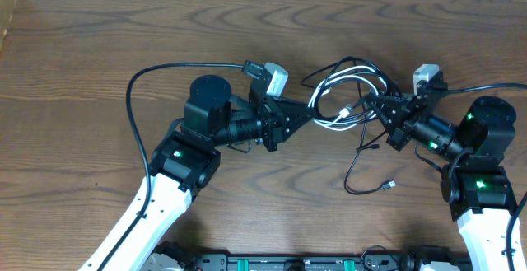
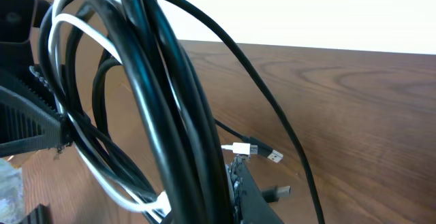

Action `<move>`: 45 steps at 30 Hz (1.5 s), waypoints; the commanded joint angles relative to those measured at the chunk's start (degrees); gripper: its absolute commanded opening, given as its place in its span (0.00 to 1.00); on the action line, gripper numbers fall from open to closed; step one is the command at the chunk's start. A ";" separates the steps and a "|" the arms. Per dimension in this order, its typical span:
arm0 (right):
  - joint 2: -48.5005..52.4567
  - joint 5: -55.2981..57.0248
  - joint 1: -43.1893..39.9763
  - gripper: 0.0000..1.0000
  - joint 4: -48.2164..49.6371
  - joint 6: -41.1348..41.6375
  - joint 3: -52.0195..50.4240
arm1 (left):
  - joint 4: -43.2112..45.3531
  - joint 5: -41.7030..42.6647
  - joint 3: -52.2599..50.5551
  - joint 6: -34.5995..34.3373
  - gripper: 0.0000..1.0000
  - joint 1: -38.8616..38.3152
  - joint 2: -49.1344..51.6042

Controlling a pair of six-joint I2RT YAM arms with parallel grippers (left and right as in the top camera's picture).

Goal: Untangle cables

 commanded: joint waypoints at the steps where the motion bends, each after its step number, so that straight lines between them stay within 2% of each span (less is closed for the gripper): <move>1: 0.02 -0.50 0.59 0.01 0.17 0.85 0.87 | 0.24 -0.31 -0.11 0.20 0.08 -0.24 0.98; 18: 0.02 0.15 0.52 0.01 -0.02 0.83 0.87 | -0.92 -3.39 -0.11 1.09 0.08 0.33 1.27; 29: 0.02 2.95 0.44 0.01 0.46 0.83 0.87 | -9.38 -3.37 -0.11 1.07 0.08 7.80 1.27; 45: 0.02 2.93 0.44 0.01 0.42 0.83 0.87 | -9.49 -3.37 -0.11 1.07 0.08 8.57 1.27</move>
